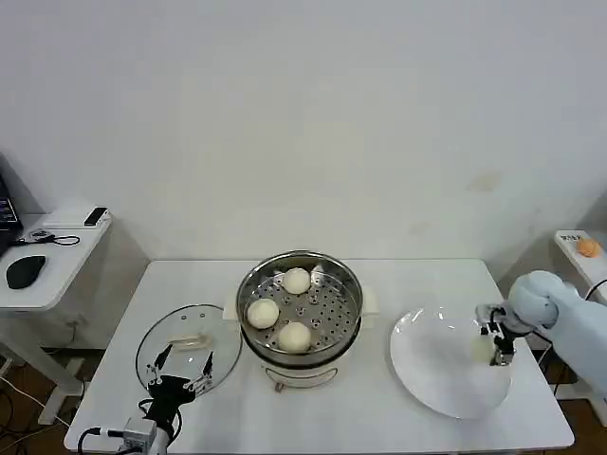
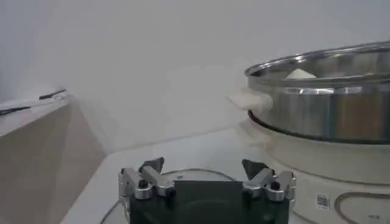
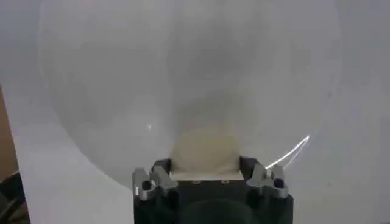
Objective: Take steamed baozi put them in steamer then cover it.
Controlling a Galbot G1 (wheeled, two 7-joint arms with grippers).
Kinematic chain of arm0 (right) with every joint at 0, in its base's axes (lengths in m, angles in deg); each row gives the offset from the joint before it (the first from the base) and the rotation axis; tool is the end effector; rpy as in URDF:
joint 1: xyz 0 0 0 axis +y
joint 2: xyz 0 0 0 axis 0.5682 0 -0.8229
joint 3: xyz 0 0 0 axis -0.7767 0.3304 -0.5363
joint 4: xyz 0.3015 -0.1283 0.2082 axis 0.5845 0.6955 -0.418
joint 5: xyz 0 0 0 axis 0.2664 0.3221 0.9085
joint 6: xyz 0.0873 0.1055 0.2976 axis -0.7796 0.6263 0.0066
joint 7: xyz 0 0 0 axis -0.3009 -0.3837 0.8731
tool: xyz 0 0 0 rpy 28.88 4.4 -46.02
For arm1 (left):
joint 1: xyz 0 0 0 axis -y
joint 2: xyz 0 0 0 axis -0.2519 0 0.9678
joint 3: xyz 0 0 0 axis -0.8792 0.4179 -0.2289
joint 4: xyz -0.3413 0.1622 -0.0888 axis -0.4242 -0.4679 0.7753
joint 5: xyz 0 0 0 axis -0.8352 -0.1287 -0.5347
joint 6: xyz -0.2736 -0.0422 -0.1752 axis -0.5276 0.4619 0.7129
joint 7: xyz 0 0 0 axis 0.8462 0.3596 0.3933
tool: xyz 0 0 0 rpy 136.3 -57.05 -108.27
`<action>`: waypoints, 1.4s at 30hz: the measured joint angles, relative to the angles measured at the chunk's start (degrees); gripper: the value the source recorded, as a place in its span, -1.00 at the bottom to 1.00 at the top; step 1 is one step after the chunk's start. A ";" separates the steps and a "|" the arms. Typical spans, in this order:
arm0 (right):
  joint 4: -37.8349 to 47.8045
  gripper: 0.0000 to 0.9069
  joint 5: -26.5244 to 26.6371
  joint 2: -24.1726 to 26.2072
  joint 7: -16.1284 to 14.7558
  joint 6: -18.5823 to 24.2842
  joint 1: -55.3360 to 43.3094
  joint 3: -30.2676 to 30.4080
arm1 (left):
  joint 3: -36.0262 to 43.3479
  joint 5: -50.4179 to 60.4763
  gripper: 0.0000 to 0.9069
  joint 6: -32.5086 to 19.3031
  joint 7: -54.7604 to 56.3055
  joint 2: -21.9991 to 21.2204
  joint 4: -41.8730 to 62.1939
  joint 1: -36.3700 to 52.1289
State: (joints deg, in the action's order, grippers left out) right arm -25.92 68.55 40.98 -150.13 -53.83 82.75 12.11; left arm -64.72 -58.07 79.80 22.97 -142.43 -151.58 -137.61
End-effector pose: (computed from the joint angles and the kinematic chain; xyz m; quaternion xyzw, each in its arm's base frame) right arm 0.4389 -0.2564 -0.2100 0.4259 -0.5371 0.5476 0.4799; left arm 0.1186 0.0845 -0.3597 -0.0372 -0.9877 -0.1000 0.1140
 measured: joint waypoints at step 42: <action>5.23 0.67 36.30 -36.04 2.60 -12.54 -41.80 32.27 | -1.64 -1.01 1.00 -1.08 0.43 -1.51 -4.81 -1.01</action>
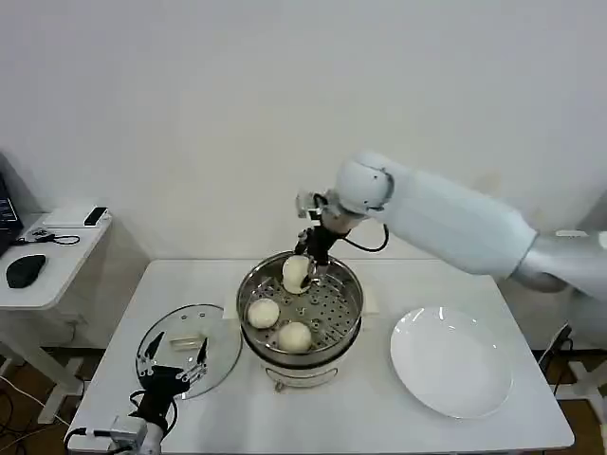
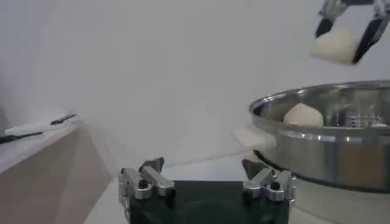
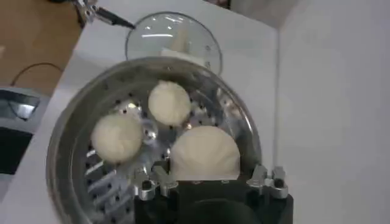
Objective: Take steamed baozi put them in steamer then cover it.
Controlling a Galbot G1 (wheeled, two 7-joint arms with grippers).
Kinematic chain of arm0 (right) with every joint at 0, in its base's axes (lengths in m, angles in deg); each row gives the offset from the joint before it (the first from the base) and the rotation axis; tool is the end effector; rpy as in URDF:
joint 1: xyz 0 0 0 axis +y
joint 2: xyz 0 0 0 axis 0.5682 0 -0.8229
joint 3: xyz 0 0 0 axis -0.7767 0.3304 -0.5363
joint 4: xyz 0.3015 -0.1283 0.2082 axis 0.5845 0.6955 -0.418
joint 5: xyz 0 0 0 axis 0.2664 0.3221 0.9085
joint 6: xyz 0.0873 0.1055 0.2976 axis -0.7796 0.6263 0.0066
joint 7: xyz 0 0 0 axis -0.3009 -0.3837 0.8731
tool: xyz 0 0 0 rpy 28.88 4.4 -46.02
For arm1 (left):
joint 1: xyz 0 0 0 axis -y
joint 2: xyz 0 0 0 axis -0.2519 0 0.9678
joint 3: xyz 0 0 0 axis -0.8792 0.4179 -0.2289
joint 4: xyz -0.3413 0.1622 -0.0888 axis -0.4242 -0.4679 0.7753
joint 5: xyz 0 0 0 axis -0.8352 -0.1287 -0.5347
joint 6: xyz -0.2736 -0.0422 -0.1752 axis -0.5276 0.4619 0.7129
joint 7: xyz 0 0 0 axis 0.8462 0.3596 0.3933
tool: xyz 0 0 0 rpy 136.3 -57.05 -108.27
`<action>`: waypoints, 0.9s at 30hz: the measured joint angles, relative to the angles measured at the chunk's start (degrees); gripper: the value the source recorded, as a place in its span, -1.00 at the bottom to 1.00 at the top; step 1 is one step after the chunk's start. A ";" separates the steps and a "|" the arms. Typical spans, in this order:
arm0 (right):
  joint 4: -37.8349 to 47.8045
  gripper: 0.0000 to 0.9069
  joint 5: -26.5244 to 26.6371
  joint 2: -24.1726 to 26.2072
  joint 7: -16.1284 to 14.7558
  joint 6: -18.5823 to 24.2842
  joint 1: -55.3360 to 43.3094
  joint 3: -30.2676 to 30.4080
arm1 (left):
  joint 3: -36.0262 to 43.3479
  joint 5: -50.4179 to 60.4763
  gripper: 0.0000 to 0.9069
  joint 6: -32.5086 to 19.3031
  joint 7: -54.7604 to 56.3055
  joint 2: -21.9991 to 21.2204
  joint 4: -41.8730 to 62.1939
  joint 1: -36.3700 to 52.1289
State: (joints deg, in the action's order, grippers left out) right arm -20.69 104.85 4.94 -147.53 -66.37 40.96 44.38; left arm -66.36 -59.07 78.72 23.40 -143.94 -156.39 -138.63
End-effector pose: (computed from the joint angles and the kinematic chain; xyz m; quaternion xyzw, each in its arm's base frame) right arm 0.5608 0.0929 -0.0451 0.6024 -0.5414 0.5072 0.2944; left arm 0.1140 0.0801 -0.3350 -0.0226 -0.9934 -0.0881 0.0702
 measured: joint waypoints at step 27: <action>2.25 0.67 -7.11 -0.30 -3.81 0.71 0.42 7.93 | -0.07 -0.96 1.00 0.23 -0.26 0.39 1.39 1.80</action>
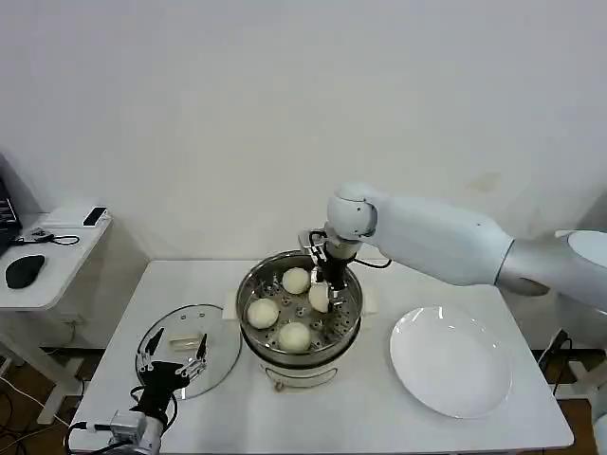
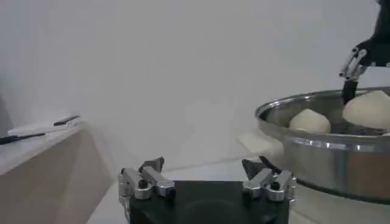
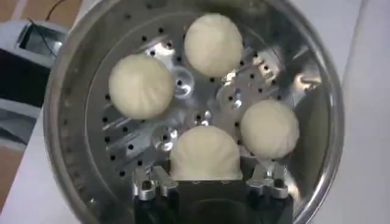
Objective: Take steamed baozi put them in steamer then cover it.
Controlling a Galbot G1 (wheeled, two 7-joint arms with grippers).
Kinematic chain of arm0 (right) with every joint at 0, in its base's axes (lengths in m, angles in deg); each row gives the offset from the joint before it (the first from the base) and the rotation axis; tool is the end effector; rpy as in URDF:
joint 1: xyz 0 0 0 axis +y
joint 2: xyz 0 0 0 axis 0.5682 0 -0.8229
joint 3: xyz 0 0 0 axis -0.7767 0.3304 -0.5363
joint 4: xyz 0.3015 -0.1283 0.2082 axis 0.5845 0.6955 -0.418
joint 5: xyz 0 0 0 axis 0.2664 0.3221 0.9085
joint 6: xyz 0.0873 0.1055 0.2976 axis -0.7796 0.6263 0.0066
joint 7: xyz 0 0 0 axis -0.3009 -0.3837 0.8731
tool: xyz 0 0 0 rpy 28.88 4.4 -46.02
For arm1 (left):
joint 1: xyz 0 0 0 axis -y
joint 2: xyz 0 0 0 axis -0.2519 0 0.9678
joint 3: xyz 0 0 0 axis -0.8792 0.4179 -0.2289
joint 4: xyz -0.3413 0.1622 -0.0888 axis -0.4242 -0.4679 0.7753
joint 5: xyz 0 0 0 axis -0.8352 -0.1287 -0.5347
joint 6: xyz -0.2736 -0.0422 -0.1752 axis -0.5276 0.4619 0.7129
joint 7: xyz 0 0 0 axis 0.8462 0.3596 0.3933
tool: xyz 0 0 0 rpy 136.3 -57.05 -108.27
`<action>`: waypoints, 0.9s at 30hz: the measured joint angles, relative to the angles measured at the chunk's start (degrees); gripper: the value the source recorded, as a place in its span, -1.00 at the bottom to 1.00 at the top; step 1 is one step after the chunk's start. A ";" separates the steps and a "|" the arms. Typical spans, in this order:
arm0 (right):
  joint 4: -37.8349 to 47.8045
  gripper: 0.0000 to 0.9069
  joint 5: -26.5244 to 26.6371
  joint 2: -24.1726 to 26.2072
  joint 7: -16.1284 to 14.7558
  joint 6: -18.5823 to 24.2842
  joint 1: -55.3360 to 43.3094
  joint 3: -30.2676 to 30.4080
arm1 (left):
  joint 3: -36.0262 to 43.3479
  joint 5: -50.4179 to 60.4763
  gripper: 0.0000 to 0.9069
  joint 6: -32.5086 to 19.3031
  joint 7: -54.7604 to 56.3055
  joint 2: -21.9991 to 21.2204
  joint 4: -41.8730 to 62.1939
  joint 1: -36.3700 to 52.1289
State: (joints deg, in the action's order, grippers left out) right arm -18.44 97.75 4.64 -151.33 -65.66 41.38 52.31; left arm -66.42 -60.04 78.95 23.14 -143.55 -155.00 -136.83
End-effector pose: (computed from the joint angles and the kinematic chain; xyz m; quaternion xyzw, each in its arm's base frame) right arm 0.5643 0.0869 -0.0934 0.5774 -0.4713 0.5587 0.3637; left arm 0.1244 0.0837 -0.3384 -0.0228 -0.9940 -0.0826 0.0684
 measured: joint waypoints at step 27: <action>-3.05 1.00 0.99 3.60 0.61 -0.13 -1.33 -2.21 | -0.56 -0.09 1.00 0.03 -0.01 -0.12 -0.24 -0.09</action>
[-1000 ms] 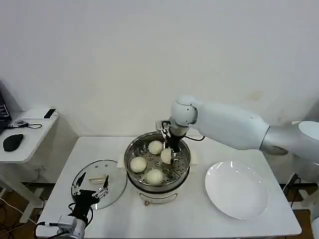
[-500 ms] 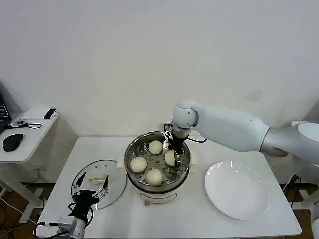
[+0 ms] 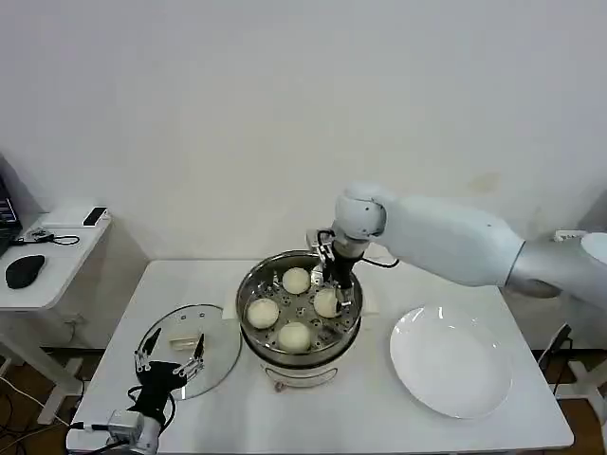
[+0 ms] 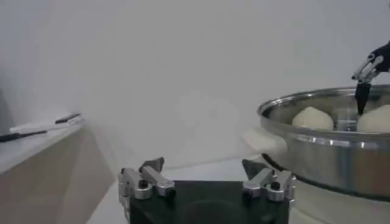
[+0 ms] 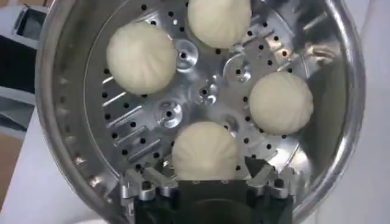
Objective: Take steamed baozi put them in steamer then cover it.
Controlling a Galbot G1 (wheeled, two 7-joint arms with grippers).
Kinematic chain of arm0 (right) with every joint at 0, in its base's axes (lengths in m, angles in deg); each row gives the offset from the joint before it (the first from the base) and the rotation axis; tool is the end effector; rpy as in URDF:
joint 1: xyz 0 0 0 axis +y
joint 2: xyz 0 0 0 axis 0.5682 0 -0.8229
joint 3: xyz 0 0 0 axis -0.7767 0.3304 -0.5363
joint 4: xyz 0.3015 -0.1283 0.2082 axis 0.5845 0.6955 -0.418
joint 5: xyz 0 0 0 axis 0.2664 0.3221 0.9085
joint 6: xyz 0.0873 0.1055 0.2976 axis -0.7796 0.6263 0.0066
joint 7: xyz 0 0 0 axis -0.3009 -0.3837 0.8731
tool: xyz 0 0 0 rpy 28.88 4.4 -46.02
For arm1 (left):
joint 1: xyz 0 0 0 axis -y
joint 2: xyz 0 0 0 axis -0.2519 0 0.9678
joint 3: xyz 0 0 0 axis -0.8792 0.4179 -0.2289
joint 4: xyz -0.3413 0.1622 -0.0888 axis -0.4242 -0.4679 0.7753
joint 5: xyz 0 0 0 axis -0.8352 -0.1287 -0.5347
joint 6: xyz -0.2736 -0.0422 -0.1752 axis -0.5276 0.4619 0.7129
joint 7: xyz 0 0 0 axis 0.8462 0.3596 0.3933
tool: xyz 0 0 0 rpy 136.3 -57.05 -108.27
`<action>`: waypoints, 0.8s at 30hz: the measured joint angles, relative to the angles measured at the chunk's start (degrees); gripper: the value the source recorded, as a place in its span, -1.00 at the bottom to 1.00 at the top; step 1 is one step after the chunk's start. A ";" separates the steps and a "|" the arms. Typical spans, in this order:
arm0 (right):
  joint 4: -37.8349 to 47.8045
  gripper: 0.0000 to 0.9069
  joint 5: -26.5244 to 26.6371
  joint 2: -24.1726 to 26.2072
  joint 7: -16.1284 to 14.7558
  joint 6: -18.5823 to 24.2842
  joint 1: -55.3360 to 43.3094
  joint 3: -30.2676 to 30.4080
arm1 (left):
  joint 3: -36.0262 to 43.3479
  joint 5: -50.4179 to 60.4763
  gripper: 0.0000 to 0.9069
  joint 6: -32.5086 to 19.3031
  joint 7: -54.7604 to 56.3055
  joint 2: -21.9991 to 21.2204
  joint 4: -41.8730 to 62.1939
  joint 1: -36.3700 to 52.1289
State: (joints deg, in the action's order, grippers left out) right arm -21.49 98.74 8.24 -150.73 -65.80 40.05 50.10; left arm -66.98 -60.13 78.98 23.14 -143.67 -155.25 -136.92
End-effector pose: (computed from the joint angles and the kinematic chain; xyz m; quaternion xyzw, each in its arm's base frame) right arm 0.5595 0.0636 -0.0678 0.5720 -0.4965 0.5531 0.3469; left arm 0.1238 0.0857 -0.3367 -0.0184 -0.9941 -0.0832 0.0667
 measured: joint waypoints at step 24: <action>-17.63 1.00 16.04 26.60 28.85 5.68 22.01 -40.99 | -0.16 -1.52 1.00 -1.25 2.10 -0.62 -1.61 -0.96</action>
State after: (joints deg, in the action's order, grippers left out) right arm -39.12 114.78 34.84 -121.88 -60.12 62.06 9.11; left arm -67.14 -61.65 77.73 25.24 -144.29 -156.85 -137.88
